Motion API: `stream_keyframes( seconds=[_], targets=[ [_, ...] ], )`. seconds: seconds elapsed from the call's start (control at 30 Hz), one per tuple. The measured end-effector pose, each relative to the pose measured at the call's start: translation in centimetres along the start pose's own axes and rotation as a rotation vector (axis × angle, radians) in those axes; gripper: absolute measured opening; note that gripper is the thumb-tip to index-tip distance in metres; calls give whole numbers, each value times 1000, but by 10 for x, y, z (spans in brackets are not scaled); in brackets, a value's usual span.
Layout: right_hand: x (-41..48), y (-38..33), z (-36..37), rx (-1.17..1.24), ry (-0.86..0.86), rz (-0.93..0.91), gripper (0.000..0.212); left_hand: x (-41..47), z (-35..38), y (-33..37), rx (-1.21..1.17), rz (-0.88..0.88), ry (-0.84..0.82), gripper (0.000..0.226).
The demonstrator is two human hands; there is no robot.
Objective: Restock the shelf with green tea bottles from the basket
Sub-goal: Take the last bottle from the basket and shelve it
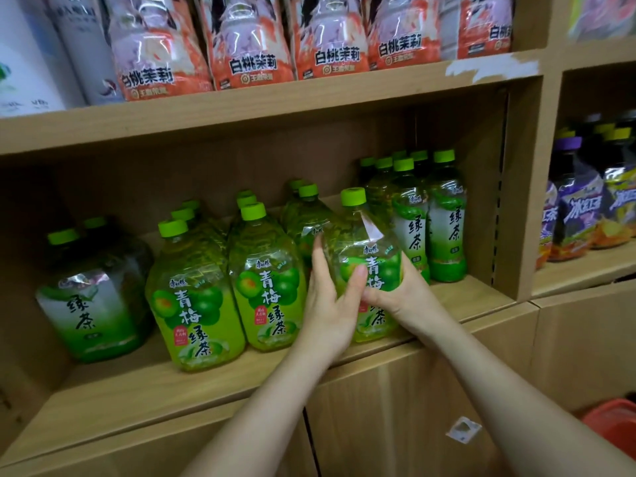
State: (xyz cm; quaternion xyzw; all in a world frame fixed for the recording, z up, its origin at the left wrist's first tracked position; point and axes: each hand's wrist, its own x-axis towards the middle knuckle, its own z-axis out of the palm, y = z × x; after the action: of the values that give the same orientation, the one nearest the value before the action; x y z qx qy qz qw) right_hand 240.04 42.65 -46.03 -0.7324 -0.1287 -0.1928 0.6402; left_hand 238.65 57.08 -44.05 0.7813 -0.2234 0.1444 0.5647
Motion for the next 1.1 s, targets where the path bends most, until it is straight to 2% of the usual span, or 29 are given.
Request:
stream_keyframes(
  seconds=[0.07, 0.17, 0.2, 0.27, 0.4, 0.6, 0.73, 0.87, 1.0, 1.1],
  targets=[
    [-1, -1, 0, -38, 13, 8, 89, -18, -15, 4, 235, 86, 40, 67],
    [-1, -1, 5, -121, 50, 21, 86, -31, -46, 2, 627, 387, 260, 60],
    [-2, -2, 8, -149, 69, 24, 83, -29, -54, -1, 746, 431, 321, 61],
    [-2, -5, 16, -207, 115, 33, 79, -22, -65, -4, 911, 403, 351, 72],
    [1, -9, 36, -371, 172, 53, 85, -8, -77, -10, 1101, 360, 257, 92],
    [3, -11, 51, -469, 243, 74, 98, -10, -97, -20, 1248, 414, 156, 105],
    [1, -16, 50, -514, 253, 82, 111, -11, -98, -21, 1268, 443, 158, 105],
    [-6, -23, 54, -555, 221, 143, 110, -14, -100, -16, 1312, 441, 159, 105],
    [-19, -28, 63, -684, 346, 50, 99, -31, -117, -13, 1329, 329, 276, 100],
    [-31, -29, 72, -780, 324, -63, 97, -41, -132, -23, 1293, 213, 320, 103]
  ],
)
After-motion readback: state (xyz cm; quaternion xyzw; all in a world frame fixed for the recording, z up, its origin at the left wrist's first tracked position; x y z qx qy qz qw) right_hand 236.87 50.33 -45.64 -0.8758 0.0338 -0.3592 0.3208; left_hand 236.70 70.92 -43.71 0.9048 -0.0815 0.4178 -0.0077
